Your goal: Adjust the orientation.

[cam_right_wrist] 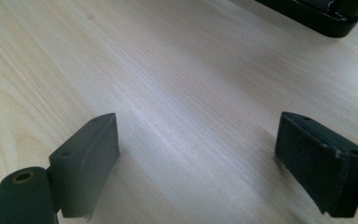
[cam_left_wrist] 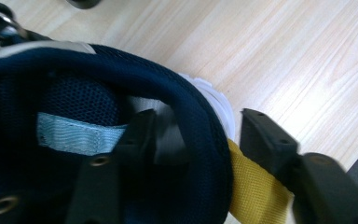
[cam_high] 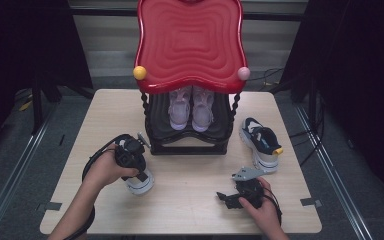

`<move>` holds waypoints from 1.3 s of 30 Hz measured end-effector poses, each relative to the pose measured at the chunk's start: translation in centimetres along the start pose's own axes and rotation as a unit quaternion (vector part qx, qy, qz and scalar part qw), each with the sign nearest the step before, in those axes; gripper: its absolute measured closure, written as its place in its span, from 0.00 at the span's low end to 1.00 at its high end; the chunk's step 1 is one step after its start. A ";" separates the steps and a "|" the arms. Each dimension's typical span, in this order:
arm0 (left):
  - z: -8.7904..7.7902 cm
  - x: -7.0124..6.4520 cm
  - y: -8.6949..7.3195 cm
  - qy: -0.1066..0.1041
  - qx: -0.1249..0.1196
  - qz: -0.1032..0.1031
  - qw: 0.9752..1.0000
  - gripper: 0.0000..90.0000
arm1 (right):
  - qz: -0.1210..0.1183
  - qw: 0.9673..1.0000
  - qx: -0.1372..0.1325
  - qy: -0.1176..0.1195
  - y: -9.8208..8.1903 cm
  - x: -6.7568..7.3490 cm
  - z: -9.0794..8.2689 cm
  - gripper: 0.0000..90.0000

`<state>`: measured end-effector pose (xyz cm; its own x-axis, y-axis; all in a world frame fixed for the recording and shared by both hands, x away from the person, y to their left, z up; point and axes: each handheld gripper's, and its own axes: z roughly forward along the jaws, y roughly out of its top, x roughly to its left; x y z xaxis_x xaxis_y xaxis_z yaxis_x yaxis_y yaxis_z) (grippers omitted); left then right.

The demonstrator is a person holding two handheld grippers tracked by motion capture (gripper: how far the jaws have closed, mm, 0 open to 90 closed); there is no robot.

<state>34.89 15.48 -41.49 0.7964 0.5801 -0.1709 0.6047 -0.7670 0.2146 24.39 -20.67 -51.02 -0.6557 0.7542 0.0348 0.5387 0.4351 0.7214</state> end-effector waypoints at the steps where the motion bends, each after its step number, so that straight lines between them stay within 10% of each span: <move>1: 0.0 0.0 0.0 -0.002 -0.001 -0.002 1.000 0.48 | 0.000 1.000 0.000 0.000 0.0 0.0 0.0 0.14; 15: -0.3 0.1 0.1 -0.001 -0.027 -0.018 0.999 0.27 | 0.001 1.000 0.000 0.000 0.0 0.0 0.0 0.14; 39: -1.3 -0.9 -1.2 0.007 -0.006 0.028 1.000 0.31 | 0.000 1.000 0.000 0.000 0.0 0.0 0.0 0.14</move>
<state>33.50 16.20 -40.39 0.8292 0.5399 -0.1447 0.5588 -0.7951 0.2356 24.41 -20.66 -51.02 -0.6565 0.7535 0.0345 0.5380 0.4357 0.7216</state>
